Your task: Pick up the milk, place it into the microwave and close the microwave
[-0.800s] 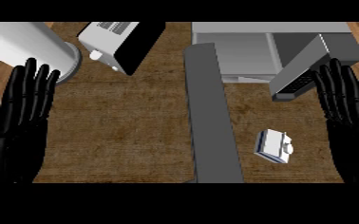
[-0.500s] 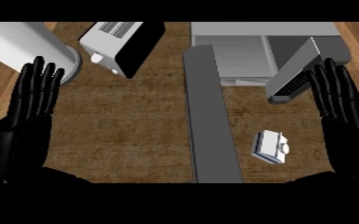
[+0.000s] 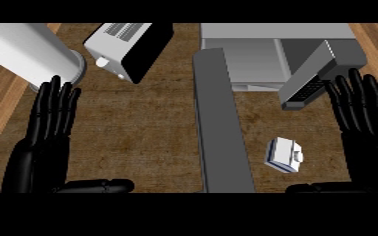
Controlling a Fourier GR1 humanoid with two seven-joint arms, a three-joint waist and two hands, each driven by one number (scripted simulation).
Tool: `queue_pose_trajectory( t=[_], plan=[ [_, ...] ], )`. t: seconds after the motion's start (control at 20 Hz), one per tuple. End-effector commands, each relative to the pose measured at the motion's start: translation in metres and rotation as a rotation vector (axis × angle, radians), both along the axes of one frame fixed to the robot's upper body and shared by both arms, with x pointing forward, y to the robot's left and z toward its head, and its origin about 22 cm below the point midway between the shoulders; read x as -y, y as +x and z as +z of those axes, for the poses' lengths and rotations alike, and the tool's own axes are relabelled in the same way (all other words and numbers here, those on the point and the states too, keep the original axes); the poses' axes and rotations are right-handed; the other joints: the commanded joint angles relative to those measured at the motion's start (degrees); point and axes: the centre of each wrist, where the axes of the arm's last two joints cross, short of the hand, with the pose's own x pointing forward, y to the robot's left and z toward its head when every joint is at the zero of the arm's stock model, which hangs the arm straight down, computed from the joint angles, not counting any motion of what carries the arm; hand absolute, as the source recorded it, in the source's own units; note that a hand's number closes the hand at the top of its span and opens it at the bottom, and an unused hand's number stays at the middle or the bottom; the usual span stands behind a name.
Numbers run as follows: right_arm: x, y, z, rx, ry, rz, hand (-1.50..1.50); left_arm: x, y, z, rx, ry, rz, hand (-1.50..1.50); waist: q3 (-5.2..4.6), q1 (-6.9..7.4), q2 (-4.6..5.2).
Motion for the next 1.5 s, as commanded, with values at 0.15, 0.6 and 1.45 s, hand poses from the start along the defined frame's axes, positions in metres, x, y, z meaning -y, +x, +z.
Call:
queue_pose_trajectory(
  t=[0.15,0.6,1.45],
  plan=[
    [0.013,-0.003,-0.020,-0.053,-0.037,-0.035,-1.50,-0.003,-0.031,0.015,0.001,-0.012,0.010,-1.50,-0.01,0.09,-0.07],
    [0.031,-0.005,-0.089,-0.143,-0.036,-0.075,-1.50,-0.003,-0.045,0.008,-0.009,-0.013,-0.011,-1.50,0.00,0.07,-0.05],
    [0.063,-0.027,-0.203,-0.214,-0.074,-0.163,-1.50,0.010,-0.066,-0.007,0.003,-0.007,-0.020,-1.50,0.00,0.31,-0.03]
  ],
)
